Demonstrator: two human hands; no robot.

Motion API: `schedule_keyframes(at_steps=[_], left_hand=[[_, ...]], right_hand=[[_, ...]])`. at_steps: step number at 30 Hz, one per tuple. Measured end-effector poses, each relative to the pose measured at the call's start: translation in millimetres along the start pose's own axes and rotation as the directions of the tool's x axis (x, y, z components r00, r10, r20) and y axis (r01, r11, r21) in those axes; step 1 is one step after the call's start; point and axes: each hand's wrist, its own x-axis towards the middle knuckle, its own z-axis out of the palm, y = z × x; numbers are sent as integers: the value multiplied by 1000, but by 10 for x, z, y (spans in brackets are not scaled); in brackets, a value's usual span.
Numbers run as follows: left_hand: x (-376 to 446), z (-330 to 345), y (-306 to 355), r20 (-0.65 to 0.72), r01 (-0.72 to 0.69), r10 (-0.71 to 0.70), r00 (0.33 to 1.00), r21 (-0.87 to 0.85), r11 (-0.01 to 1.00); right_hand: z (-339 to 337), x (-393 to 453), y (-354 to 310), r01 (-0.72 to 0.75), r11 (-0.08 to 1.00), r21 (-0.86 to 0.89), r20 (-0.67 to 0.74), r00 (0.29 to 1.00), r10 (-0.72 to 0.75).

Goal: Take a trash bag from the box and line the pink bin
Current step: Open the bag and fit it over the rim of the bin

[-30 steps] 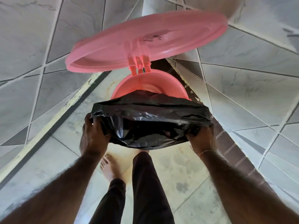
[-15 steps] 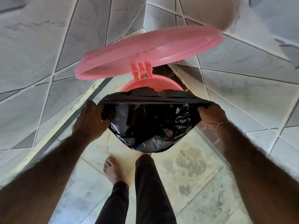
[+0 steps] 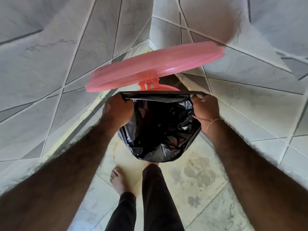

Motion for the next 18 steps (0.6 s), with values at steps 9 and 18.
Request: schedule_keyframes(at_steps=[9,18], left_hand=[[185,131,159,52,-261,264,963,-50,964],[304,111,-49,88,-142,160,983,-179,973]], right_hand=[[58,196,-75,222,972,79,-17,975,-222],[42,558,253,-124,987,103,194,976,103]])
